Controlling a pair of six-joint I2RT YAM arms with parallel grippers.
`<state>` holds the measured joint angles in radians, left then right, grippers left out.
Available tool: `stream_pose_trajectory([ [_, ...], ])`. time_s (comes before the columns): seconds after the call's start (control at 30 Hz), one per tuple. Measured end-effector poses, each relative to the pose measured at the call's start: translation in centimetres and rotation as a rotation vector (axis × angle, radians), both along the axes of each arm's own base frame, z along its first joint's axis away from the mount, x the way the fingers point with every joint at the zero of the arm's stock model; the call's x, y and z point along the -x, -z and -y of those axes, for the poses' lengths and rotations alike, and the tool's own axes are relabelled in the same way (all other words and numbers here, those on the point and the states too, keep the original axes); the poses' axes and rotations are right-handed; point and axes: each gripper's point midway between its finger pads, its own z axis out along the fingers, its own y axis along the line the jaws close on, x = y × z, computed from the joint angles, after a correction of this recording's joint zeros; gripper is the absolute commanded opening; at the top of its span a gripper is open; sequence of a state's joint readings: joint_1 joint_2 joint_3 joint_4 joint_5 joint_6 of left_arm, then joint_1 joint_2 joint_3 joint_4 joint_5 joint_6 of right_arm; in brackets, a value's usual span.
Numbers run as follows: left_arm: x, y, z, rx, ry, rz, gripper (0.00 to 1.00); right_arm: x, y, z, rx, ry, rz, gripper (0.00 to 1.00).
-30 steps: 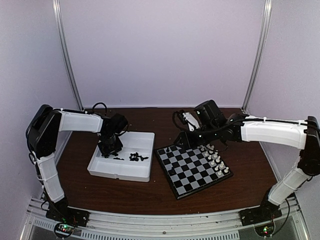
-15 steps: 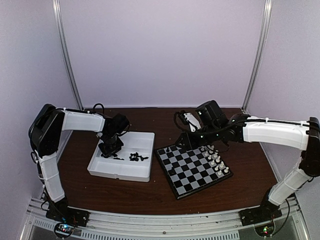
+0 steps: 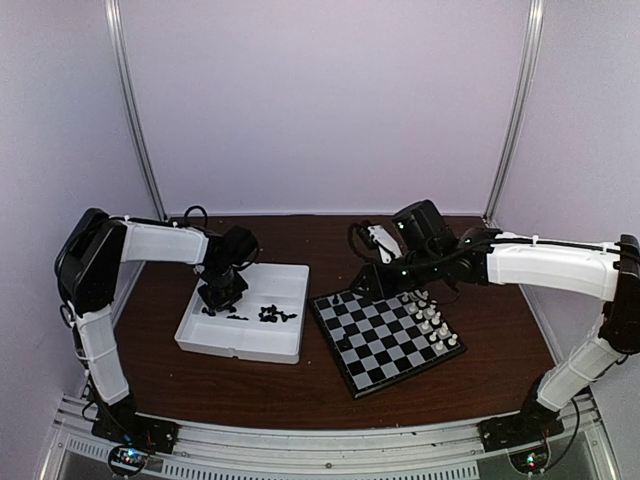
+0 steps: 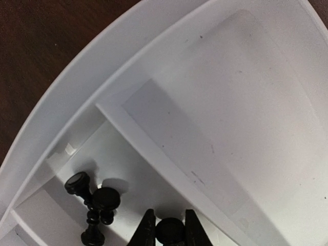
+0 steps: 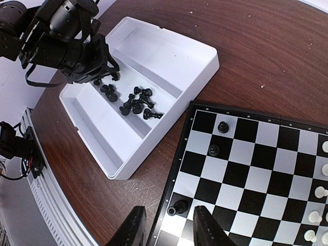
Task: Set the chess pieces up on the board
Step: Pick up the chess piece from the storage box.
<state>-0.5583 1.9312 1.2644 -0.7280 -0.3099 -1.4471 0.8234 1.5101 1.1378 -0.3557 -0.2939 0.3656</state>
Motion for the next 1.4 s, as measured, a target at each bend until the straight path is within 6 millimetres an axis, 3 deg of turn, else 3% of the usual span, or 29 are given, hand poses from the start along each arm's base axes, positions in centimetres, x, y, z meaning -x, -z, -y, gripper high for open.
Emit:
stream_pose_trajectory([
  [0.2,-0.4,-2.3,0.8,0.077,0.023,0.081,0.16,0.3,-0.1,-0.4,-0.020,-0.013,-0.019,0.34],
  [0.47,-0.7,-6.4,2.8,0.254,0.056,0.206,0.16,-0.2,-0.6,-2.6,-0.126,-0.008,-0.053,0.32],
  [0.57,-0.1,-6.4,3.7,0.341,0.060,0.212,0.16,-0.4,-0.6,-3.8,-0.164,-0.006,-0.059,0.31],
  [0.77,1.7,-5.6,6.2,0.529,0.055,0.178,0.16,-0.1,0.5,-8.2,-0.218,-0.027,-0.082,0.31],
  [0.93,2.5,-7.0,8.2,0.662,0.064,0.183,0.16,-0.8,1.4,-11.5,-0.246,-0.022,-0.071,0.31],
  [1.13,3.3,-8.5,9.8,0.765,0.086,0.185,0.17,-2.1,2.7,-13.4,-0.246,-0.002,-0.064,0.33],
  [1.4,4.1,-8.3,10.5,0.827,0.084,0.152,0.17,-3.1,3.8,-15.2,-0.242,0.007,-0.060,0.32],
])
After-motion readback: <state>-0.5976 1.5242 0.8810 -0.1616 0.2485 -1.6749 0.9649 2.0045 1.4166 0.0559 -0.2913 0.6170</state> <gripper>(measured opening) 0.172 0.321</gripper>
